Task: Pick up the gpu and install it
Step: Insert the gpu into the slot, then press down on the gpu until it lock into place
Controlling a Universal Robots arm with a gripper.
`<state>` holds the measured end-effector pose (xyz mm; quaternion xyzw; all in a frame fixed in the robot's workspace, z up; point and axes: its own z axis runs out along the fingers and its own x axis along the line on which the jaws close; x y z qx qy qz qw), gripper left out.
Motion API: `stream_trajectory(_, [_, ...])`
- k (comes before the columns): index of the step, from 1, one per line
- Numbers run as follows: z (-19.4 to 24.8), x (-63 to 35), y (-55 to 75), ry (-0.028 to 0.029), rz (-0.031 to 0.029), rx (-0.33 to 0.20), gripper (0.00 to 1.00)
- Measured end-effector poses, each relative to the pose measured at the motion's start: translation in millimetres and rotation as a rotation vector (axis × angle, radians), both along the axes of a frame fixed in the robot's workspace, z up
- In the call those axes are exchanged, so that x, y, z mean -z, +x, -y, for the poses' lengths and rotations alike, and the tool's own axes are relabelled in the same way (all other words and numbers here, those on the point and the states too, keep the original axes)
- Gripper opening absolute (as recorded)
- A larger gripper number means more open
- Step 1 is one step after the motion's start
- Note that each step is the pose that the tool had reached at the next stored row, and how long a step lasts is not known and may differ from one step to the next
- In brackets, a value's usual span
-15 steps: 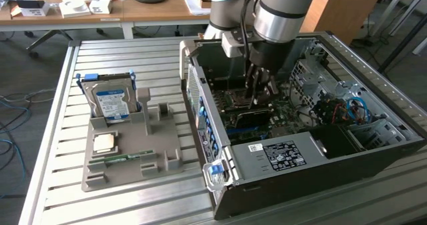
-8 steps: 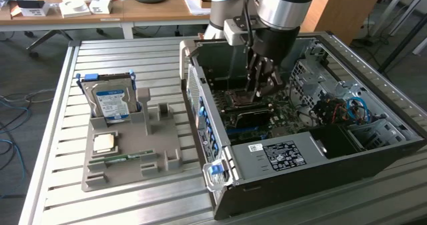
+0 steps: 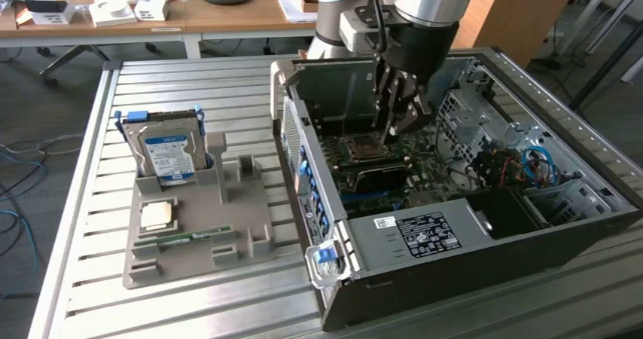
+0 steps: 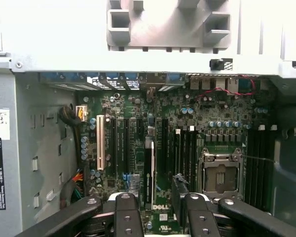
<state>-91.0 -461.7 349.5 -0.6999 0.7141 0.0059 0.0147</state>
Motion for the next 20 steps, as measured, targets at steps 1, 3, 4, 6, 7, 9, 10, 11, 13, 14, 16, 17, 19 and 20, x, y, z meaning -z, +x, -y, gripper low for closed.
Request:
stream_trajectory(1, [0.0, 0.0, 0.0, 0.0, 0.0, 0.0, 0.4])
stream_trajectory(3, [0.0, 0.0, 0.0, 0.0, 0.0, 0.0, 0.4])
stream_trajectory(4, [0.0, 0.0, 0.0, 0.0, 0.0, 0.0, 0.4])
stream_trajectory(6, [0.0, 0.0, 0.0, 0.0, 0.0, 0.0, 0.4])
stream_trajectory(7, [0.0, 0.0, 0.0, 0.0, 0.0, 0.0, 0.4])
stream_trajectory(9, [0.0, 0.0, 0.0, 0.0, 0.0, 0.0, 0.4])
stream_trajectory(10, [0.0, 0.0, 0.0, 0.0, -0.0001, 0.0, 0.4])
stream_trajectory(11, [0.0, 0.0, 0.0, -0.0001, 0.0, 0.0, 0.4])
stream_trajectory(13, [0.0, 0.0, 0.0, 0.0, 0.0, 0.0, 0.4])
stream_trajectory(14, [0.0, 0.0, 0.0, 0.0, -0.0001, 0.0, 0.38])
stream_trajectory(16, [0.0, 0.0, 0.0, 0.0, 0.0, 0.0, 0.38])
stream_trajectory(17, [0.0, 0.0, 0.0, 0.0, 0.0, 0.0, 0.32])
stream_trajectory(19, [0.0, 0.0, 0.0, 0.0, 0.0, 0.0, 0.2])
stream_trajectory(20, [0.0, 0.0, 0.0, 0.0, 0.0, 0.0, 0.2])
